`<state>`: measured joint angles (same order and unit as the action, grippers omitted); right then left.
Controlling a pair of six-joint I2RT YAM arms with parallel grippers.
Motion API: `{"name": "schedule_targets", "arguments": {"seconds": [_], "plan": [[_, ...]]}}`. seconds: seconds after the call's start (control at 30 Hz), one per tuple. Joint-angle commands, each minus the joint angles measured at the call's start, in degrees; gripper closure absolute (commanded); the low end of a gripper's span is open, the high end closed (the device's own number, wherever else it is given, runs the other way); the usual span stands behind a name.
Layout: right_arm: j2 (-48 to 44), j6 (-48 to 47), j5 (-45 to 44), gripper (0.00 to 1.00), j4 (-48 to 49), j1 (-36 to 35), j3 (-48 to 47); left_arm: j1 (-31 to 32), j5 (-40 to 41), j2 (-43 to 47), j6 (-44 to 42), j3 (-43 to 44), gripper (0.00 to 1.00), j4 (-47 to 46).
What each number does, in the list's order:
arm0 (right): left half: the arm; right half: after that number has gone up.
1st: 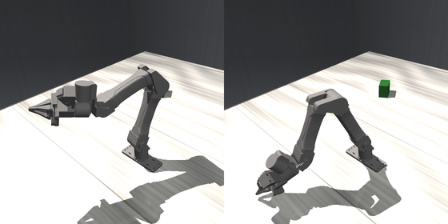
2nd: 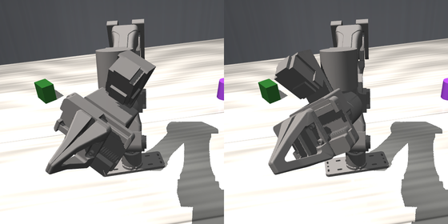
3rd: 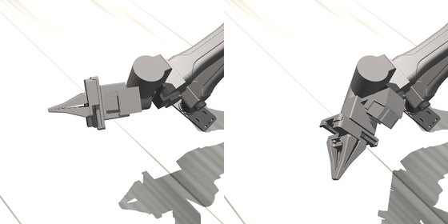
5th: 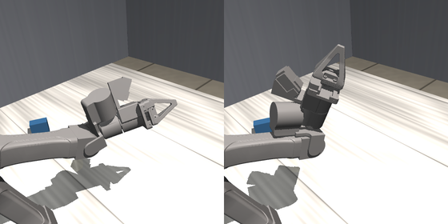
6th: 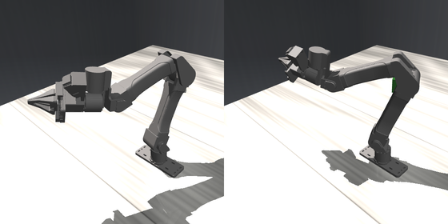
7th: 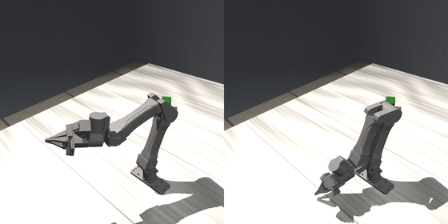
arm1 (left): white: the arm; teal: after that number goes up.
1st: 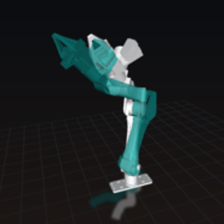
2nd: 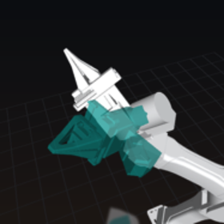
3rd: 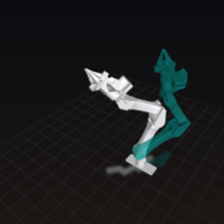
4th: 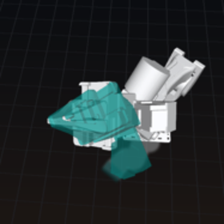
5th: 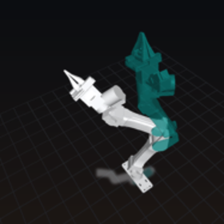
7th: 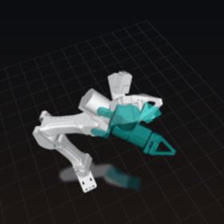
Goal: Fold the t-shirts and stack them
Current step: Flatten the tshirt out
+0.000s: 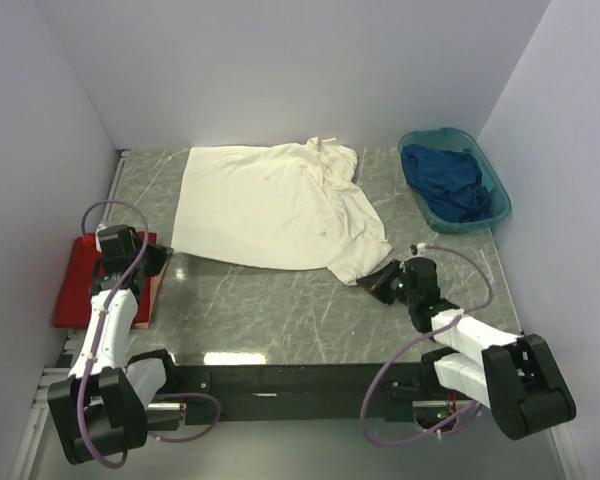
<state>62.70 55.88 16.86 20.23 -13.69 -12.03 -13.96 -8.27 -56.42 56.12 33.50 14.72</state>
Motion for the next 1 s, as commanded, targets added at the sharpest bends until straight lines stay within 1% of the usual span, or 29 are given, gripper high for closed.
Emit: {"name": "schedule_targets", "arguments": {"seconds": [0.0,0.03,0.07,0.1,0.13,0.2,0.23,0.27,0.3,0.33,0.4,0.43,0.5,0.53,0.57,0.6,0.63,0.7,0.73,0.8,0.97], "plan": [[-3.6,2.5,0.8,1.0,3.2,-4.2,2.9,-0.4,4.0,2.3,-3.4,-0.8,1.0,1.3],[-5.3,3.4,-0.3,0.98,2.7,-8.2,3.6,-0.4,4.0,2.5,-3.7,-1.1,1.0,1.4],[-6.0,3.6,-1.6,0.95,1.9,-10.0,3.5,-0.3,3.9,2.6,-4.0,-1.4,1.0,1.5],[-6.6,3.8,-3.1,0.87,-0.1,-11.4,3.3,-0.3,3.7,2.7,-4.3,-1.5,1.0,1.5],[-7.5,3.8,-4.5,0.82,-1.0,-12.6,2.5,-0.4,3.7,2.9,-4.6,-1.6,1.0,1.7],[-8.2,2.8,-5.6,0.71,-5.1,-13.2,1.0,-0.4,3.7,3.1,-5.1,-1.4,0.99,2.3],[-9.3,1.7,-6.9,0.62,-7.5,-13.2,-1.9,-0.3,3.5,3.2,-5.4,-1.2,1.0,2.5],[-9.8,-0.7,-10.1,0.57,-9.9,-13.2,-3.7,-0.4,3.4,3.2,-5.7,-0.9,1.0,2.8],[-10.2,-1.7,-11.6,0.54,-14.6,-13.0,-5.4,-0.4,3.3,3.4,-5.8,-0.7,1.0,3.2],[-10.7,-2.7,-13.8,0.51,-17.0,-12.9,-9.3,-0.3,3.2,3.5,-6.2,-0.5,1.0,3.6],[-10.3,-5.4,-19.0,0.5,-21.8,-11.4,-12.7,-0.3,2.6,3.9,-6.6,0.0,1.0,3.7],[-8.7,-7.0,-19.8,0.5,-22.8,-9.9,-15.6,-0.3,2.4,4.0,-6.7,0.2,1.0,3.9],[-5.8,-8.1,-18.9,0.5,-23.4,-6.0,-18.0,-0.3,1.7,3.8,-7.1,0.6,1.0,4.1],[-2.1,-9.2,-17.8,0.5,-23.2,-1.1,-20.0,-0.4,1.4,3.5,-7.5,0.7,1.0,4.5],[0.1,-9.9,-17.4,0.5,-23.3,0.5,-21.4,-0.3,1.1,3.2,-7.8,1.2,1.0,4.7],[2.5,-10.7,-17.7,0.5,-24.3,1.9,-23.0,-0.4,0.2,2.9,-8.0,1.4,1.0,4.8],[7.5,-12.4,-18.1,0.5,-25.2,3.4,-26.4,-0.4,-0.2,2.7,-8.6,1.5,1.0,5.0],[12.4,-13.9,-17.7,0.5,-27.5,4.4,-29.6,-0.4,-1.1,2.5,-9.1,2.1,1.0,5.5],[16.8,-14.4,-17.6,0.5,-28.6,5.0,-32.2,-0.3,-1.4,2.4,-9.5,2.2,1.0,5.8],[21.0,-14.5,-17.2,0.52,-29.6,5.3,-33.2,-0.4,-2.0,2.2,-10.2,2.6,1.0,6.2],[21.9,-12.4,-17.5,0.53,-25.3,5.3,-28.0,-0.3,-2.3,2.3,-11.0,3.2,1.0,6.8]]}}
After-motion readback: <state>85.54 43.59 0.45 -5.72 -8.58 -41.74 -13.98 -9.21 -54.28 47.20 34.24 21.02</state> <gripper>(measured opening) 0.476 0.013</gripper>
